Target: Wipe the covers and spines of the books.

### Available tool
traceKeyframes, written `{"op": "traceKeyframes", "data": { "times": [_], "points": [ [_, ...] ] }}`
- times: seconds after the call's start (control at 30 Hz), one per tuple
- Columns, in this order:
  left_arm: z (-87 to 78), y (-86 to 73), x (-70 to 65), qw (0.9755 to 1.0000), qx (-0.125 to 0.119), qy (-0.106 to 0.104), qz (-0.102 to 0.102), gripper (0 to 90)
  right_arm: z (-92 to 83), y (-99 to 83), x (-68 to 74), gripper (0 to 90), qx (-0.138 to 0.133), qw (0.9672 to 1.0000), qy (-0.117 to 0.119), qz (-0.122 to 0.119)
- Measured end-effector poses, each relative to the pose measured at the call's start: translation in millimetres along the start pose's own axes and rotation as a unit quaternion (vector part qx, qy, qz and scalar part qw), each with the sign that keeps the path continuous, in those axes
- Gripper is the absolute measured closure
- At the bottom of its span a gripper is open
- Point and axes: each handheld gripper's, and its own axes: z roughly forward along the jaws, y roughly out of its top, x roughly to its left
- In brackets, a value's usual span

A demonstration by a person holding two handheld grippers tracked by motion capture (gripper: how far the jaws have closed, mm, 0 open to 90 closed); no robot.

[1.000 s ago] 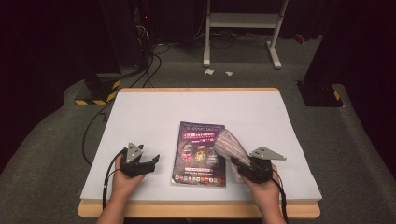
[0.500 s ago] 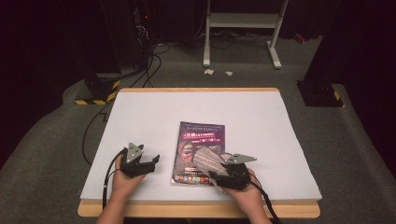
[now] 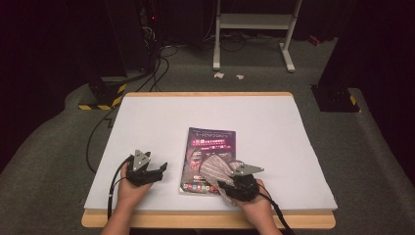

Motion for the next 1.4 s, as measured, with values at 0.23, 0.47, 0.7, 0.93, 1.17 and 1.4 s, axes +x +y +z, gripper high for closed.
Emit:
{"op": "traceKeyframes", "data": {
  "times": [0.23, 0.47, 0.7, 0.93, 1.17, 1.4],
  "points": [
    [-0.2, -0.1, 0.1, 1.0, -0.002, 0.0, -0.001, 20.1, 36.0, 21.3, 45.2, 67.6, 0.014, 0.9984, 0.035, -0.043],
    [-2.1, -1.0, 2.1, 0.9998, -0.012, 0.004, -0.015, 20.0, 61.8, 37.2, 81.6, 67.6, 0.026, 0.9945, 0.046, -0.09],
    [-2.1, -1.0, 2.3, 0.9998, -0.012, 0.003, -0.015, 20.0, 48.1, 30.3, 66.8, 67.6, 0.026, 0.9958, 0.027, -0.084],
    [-2.0, -1.0, 2.4, 0.9998, -0.011, 0.003, -0.016, 20.0, 6.4, 3.5, 26.6, 67.6, 0.019, 0.9984, -0.022, -0.048],
    [-1.8, -0.9, 3.3, 0.9997, -0.01, 0.008, -0.023, 20.0, -28.5, -19.2, -7.4, 67.7, 0.011, 0.9978, -0.066, 0.002],
    [-1.8, -1.0, 4.4, 0.9996, -0.01, 0.006, -0.027, 19.9, -14.0, -7.7, 8.2, 67.9, 0.021, 0.997, -0.071, -0.021]
  ]
}}
